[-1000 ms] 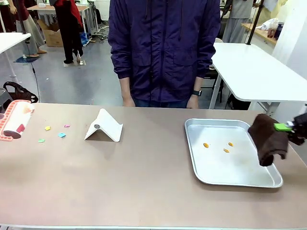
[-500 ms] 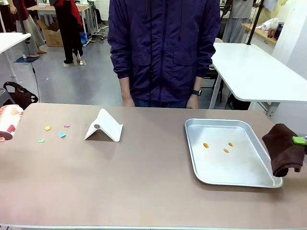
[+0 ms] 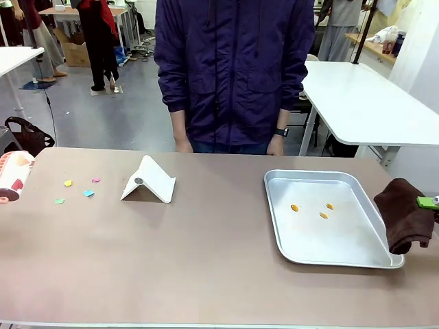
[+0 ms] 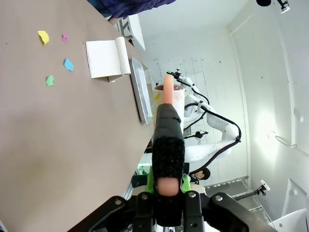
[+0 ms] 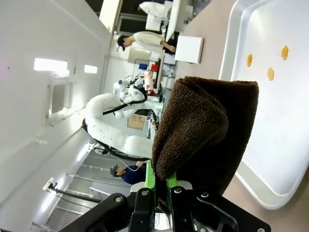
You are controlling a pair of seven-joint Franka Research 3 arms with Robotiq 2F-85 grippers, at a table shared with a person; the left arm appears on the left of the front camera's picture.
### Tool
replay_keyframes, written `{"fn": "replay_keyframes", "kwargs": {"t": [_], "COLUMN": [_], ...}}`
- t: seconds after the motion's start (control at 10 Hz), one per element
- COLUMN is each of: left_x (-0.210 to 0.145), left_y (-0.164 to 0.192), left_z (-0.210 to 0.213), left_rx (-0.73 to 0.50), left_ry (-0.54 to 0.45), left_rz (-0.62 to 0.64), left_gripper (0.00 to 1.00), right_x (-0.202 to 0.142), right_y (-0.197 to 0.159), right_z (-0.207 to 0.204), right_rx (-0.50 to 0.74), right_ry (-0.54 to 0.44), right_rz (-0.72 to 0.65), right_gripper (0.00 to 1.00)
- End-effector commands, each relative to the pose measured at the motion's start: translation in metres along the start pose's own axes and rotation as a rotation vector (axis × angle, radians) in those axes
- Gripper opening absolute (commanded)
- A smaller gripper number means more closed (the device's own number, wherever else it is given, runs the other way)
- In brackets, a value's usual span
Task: Clean the surface of the table.
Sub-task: Hold the Lint Roller with your left hand and the towel with your right hand, then if a person points to the right, clean the right side of the table with your right hand, and if they point to the left, clean the left side with your left hand.
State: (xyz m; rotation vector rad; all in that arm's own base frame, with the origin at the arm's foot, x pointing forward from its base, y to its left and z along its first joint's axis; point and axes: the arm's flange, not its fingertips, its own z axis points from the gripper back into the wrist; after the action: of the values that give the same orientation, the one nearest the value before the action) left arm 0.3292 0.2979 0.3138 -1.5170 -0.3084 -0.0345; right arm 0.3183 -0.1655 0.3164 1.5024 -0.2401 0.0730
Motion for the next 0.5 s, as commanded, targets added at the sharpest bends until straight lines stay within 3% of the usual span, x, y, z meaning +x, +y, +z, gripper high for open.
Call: {"fn": "replay_keyframes", "kwargs": {"t": [0.0, 0.4], "left_x": [-0.0033, -0.0033], "left_y": [-0.0042, -0.0042], "left_z": [-0.0004, -0.0004], "left_rx": [-0.016, -0.016], "left_ry": [-0.001, -0.001], "left_rz": [-0.01, -0.01], "left_gripper": [0.0, 0.0], "right_x": [0.0028, 0.0028], "right_y": [0.0074, 0.0074], "right_z": [-0.0008, -0.0008], "right_rx": [-0.013, -0.013], "right_ry": [0.004, 0.004], "right_rz": [-0.01, -0.01], "right_gripper": [0.0, 0.0]}}
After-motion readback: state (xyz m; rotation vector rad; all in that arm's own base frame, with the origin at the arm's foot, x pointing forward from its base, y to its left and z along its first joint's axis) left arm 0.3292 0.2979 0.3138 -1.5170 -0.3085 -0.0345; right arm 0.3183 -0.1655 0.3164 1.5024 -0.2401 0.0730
